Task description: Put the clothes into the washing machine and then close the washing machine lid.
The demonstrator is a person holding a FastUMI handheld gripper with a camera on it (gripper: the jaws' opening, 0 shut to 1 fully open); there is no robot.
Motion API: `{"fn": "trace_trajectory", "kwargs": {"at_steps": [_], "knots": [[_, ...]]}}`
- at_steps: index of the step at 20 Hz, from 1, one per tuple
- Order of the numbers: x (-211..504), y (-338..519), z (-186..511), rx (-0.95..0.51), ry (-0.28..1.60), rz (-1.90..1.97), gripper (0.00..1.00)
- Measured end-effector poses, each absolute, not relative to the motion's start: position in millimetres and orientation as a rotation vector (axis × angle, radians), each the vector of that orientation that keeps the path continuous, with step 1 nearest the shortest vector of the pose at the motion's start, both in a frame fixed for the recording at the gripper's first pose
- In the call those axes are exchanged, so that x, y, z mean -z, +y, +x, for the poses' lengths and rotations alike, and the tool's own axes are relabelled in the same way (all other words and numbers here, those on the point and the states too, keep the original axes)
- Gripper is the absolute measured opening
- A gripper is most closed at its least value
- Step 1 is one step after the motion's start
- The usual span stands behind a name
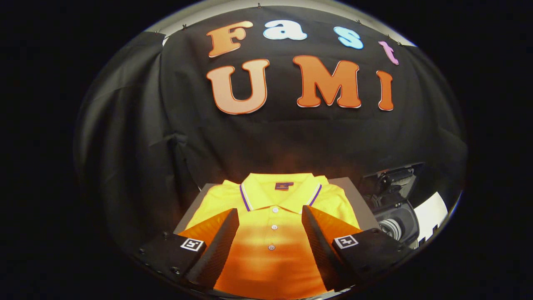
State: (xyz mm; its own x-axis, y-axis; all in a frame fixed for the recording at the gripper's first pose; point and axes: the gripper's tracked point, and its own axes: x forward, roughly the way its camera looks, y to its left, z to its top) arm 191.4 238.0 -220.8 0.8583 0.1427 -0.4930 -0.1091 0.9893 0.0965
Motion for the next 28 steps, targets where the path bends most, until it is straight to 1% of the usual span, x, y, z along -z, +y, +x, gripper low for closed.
{"fn": "trace_trajectory", "kwargs": {"at_steps": [6,8,9,13,14,16,17,20,21,22,23,24,25,28], "knots": [[269.3,237.6,194.3,-0.081,0.698,0.078,0.99],[267.5,234.0,194.9,-0.06,0.72,0.042,0.98],[269.9,234.4,191.3,-0.055,0.748,0.019,0.96],[268.7,240.0,192.1,-0.066,0.789,-0.029,0.97],[269.9,241.6,190.8,-0.074,0.799,-0.028,0.93],[270.5,244.9,191.6,-0.091,0.8,-0.036,0.82],[269.5,247.9,193.1,-0.097,0.788,-0.039,0.7],[270.3,249.8,192.8,-0.106,0.781,-0.054,0.48],[270.0,251.3,191.1,-0.117,0.789,-0.052,0.48],[269.8,251.3,193.2,-0.111,0.792,-0.04,0.42],[268.4,251.0,193.4,-0.112,0.795,-0.037,0.3],[266.6,250.8,191.5,-0.112,0.803,-0.029,0.3],[265.4,251.4,192.8,-0.114,0.804,-0.025,0.22],[266.7,251.3,194.7,-0.128,0.8,-0.023,0.22]]}}
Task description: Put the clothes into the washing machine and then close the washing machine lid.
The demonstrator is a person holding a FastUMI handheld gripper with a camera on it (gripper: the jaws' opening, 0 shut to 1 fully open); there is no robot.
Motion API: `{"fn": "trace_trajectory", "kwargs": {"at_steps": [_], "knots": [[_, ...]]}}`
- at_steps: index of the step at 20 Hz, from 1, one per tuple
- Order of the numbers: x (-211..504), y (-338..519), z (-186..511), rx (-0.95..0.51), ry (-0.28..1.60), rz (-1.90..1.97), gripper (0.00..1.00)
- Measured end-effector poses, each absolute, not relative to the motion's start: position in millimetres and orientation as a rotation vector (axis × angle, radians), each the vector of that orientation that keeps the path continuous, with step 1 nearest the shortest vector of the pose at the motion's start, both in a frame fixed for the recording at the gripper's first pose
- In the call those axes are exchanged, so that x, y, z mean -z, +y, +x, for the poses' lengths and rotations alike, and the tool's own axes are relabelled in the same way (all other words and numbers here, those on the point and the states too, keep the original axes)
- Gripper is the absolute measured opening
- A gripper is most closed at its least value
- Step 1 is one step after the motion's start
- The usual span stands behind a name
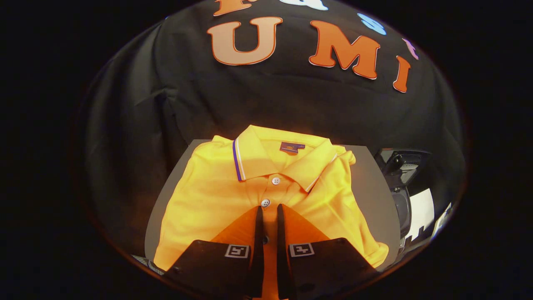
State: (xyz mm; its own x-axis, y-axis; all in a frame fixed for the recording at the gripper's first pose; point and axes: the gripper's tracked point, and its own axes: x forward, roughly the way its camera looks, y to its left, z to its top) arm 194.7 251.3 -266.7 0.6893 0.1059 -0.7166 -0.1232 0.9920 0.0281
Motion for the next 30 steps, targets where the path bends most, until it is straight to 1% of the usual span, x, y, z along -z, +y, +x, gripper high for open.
{"fn": "trace_trajectory", "kwargs": {"at_steps": [1,2,3,7,13,17,20,25,30], "knots": [[267.7,252.0,195.3,-0.128,0.794,-0.019,0.13],[269.2,250.6,196.4,-0.134,0.789,-0.017,0.13],[267.8,250.4,195.6,-0.136,0.784,-0.002,0.09],[258.9,248.7,195.5,-0.152,0.753,0.066,0.09],[205.6,238.7,193.1,-0.23,0.64,0.14,0.09],[175.6,207.5,190.6,-0.261,0.586,0.17,0.09],[146.1,163.8,174.4,-0.268,0.528,0.204,0.08],[105.7,65.1,164.0,-0.234,0.454,0.239,0.08],[94.3,-40.2,159.5,-0.194,0.415,0.244,0.08]]}}
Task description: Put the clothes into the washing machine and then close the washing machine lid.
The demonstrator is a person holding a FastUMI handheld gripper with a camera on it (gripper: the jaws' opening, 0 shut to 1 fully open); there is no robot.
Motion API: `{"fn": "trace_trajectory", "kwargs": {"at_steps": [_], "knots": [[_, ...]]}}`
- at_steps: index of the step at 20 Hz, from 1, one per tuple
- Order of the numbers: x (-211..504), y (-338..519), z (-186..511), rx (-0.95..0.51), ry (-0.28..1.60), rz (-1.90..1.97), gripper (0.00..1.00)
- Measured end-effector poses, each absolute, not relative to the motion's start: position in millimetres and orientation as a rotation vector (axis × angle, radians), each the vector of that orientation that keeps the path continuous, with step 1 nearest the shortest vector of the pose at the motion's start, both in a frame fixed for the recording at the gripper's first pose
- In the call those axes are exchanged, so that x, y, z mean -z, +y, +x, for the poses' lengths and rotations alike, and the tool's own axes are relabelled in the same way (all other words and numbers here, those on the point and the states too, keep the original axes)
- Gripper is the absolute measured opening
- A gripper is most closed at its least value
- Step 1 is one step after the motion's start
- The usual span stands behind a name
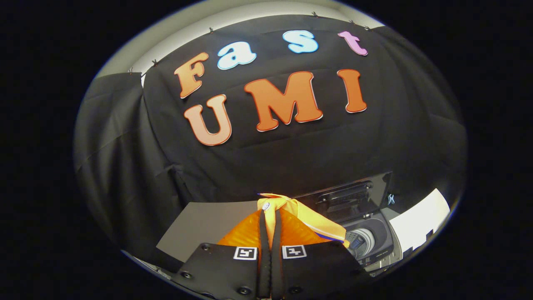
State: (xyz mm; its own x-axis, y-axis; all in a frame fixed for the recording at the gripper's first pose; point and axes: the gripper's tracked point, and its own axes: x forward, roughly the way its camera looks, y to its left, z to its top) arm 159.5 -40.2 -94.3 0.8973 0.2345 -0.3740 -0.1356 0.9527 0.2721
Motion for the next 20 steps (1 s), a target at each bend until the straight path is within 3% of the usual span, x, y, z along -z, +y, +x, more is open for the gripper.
{"fn": "trace_trajectory", "kwargs": {"at_steps": [8,20], "knots": [[182.0,-166.5,172.0,-0.167,0.511,0.228,0.08],[372.4,-202.9,224.5,-0.145,0.774,0.234,0.09]]}}
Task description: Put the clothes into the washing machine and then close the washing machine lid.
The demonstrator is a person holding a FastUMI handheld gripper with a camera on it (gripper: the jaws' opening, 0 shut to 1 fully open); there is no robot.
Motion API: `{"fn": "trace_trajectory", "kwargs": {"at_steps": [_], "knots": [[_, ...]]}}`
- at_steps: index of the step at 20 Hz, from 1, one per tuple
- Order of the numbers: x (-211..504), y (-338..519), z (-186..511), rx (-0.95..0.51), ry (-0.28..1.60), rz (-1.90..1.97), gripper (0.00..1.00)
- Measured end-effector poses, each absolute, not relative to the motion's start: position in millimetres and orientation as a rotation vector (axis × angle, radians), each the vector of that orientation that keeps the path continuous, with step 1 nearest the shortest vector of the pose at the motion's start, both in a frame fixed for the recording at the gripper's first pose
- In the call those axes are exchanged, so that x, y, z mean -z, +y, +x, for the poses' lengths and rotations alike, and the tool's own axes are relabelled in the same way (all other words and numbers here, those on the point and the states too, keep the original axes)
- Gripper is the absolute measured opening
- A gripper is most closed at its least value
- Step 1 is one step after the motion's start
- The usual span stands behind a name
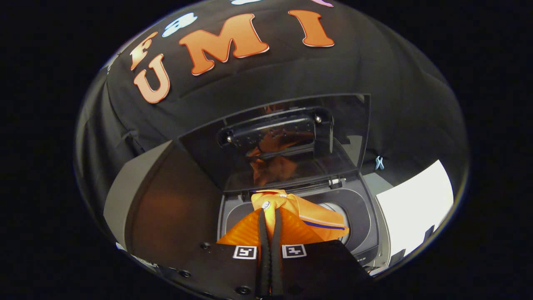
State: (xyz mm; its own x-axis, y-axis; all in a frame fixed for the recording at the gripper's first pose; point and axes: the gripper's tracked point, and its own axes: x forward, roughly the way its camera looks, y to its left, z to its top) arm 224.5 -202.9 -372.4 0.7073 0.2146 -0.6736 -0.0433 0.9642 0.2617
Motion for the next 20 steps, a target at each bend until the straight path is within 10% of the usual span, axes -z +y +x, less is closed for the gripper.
{"fn": "trace_trajectory", "kwargs": {"at_steps": [20], "knots": [[560.5,-207.0,251.4,-0.103,1.007,0.122,0.09]]}}
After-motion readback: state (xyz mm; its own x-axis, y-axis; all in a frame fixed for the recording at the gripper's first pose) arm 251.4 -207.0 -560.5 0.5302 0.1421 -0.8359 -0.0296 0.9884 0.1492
